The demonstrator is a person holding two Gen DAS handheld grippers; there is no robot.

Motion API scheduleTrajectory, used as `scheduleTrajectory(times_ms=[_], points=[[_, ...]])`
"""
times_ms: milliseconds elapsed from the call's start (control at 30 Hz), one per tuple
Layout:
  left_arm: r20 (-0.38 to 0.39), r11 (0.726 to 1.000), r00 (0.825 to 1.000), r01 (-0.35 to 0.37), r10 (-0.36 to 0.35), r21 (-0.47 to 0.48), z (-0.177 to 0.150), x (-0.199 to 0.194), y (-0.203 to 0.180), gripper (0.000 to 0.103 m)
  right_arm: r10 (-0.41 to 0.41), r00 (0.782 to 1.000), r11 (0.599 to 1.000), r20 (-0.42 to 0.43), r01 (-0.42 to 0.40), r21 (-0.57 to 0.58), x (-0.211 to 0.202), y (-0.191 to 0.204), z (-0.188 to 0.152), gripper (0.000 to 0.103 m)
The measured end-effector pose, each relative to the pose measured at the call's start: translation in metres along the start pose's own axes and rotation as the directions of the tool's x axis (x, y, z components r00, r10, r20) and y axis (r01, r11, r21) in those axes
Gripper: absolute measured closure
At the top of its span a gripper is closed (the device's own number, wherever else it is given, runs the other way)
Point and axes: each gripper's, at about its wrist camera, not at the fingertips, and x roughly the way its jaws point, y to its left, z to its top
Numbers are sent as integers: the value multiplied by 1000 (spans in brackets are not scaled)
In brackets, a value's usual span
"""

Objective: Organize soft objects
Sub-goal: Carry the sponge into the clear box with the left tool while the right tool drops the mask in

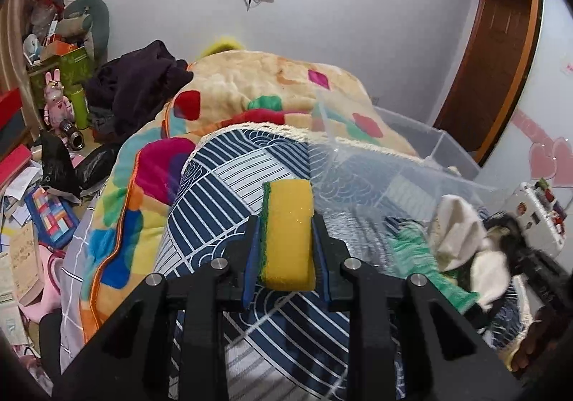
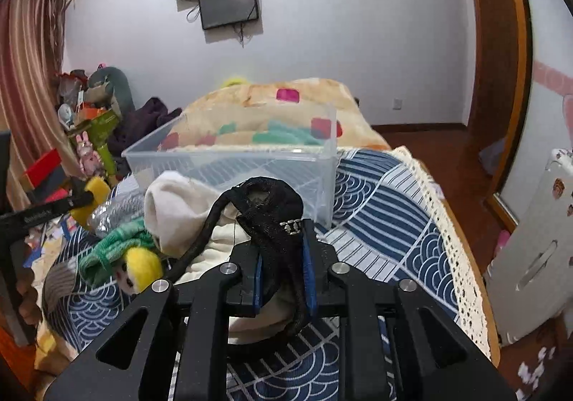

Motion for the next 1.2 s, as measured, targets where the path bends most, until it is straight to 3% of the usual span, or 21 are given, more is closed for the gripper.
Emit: scheduleTrajectory(times_ms=[67, 167, 267, 333, 433, 467, 567, 767, 1000, 1200], points=[[10, 1000, 1000, 17, -17, 2, 1, -7, -2, 76, 2, 1000, 1000, -27, -2, 2, 4, -1, -3, 80], [20, 999, 999, 33, -34, 17, 3, -13, -9, 76, 10, 997, 1000, -77, -10, 5, 8, 0, -12, 56], [20, 998, 999, 47, -48, 28, 2, -15, -16, 76, 12, 995, 1000, -103, -10, 17, 10, -2, -18, 52], [20, 998, 998, 54, -54, 34, 3, -16, -19, 76, 8, 994, 1000, -111, -5, 25, 10, -4, -21, 54], [25, 997, 997, 65, -66, 47, 4, -19, -25, 76, -6, 995, 999, -96, 11, 48, 4, -9, -22, 71], [25, 996, 997, 70, -71, 53, 5, -20, -27, 76, -13, 996, 998, -92, 18, 54, 2, -11, -22, 82], [31, 994, 996, 87, -89, 67, 8, -24, -34, 76, 2, 997, 998, -76, 3, 68, -3, -15, -20, 89], [61, 990, 993, 95, -102, 108, 24, -31, -47, 76, 49, 999, 997, -18, -47, 65, -15, -10, -5, 92], [73, 984, 989, 122, -132, 127, 48, -28, -60, 76, 62, 992, 998, 114, -63, 1, -33, -1, 41, 92], [54, 982, 990, 124, -133, 144, 68, -14, -66, 76, 78, 984, 997, 161, -75, -24, -26, 1, 73, 93]])
